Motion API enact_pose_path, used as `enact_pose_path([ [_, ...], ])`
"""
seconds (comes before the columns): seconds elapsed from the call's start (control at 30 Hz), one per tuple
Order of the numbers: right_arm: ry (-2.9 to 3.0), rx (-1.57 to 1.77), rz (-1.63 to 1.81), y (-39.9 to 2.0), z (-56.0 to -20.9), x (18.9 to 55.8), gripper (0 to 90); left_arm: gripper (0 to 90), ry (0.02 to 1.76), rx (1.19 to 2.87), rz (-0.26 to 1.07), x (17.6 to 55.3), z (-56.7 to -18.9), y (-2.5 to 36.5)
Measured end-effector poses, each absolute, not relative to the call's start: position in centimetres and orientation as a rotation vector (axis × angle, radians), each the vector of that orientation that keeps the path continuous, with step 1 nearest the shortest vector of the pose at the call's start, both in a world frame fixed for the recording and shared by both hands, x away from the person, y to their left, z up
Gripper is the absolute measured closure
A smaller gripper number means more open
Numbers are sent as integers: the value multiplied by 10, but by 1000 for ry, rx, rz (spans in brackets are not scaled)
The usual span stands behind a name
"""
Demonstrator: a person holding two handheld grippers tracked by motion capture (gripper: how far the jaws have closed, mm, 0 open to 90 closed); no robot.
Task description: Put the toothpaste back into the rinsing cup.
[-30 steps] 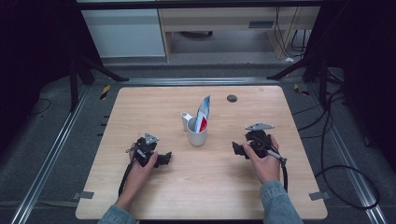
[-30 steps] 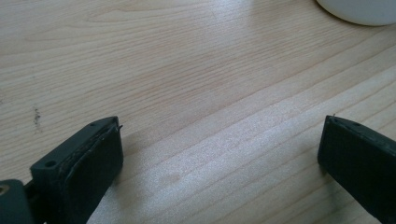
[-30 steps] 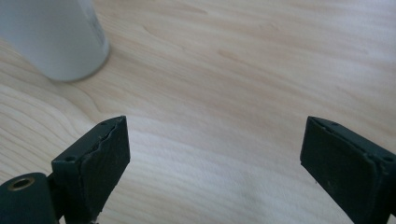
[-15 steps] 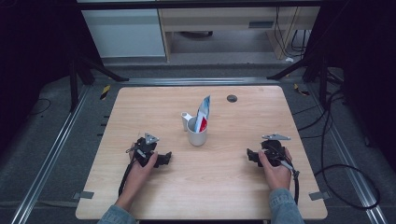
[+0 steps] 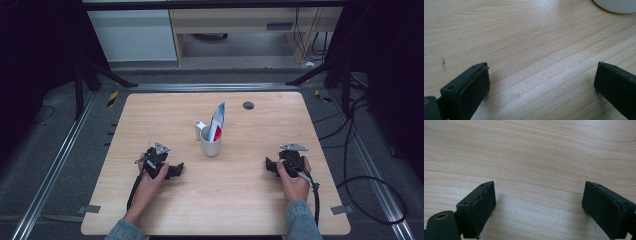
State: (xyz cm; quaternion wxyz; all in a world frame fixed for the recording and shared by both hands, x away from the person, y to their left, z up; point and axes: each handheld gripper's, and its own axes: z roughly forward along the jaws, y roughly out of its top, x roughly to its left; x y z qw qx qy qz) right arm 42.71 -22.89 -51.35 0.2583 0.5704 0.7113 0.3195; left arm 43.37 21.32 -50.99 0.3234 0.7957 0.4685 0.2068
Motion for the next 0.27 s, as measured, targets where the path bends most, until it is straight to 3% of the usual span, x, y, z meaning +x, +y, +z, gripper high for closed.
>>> enact_pose_path([
  [0.27,1903,1614,821,-231,-514,431,5,0,1226,2089,542,434,-510,212],
])
